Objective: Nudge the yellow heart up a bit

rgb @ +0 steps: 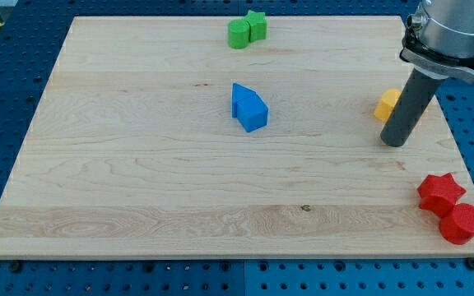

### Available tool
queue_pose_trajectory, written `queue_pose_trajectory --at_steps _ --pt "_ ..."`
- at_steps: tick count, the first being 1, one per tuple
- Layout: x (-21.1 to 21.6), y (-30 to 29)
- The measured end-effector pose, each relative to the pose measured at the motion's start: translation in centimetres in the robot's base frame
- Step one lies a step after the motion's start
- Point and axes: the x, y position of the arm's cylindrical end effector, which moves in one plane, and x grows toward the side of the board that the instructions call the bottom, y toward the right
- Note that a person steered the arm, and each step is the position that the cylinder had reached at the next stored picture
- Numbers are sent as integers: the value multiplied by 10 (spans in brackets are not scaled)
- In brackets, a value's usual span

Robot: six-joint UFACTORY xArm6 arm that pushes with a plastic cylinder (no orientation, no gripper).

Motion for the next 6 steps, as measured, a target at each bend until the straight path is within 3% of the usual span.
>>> queue_pose_trajectory --at_steps 3,6 --pt "-28 -7" --pt "-105 -11"
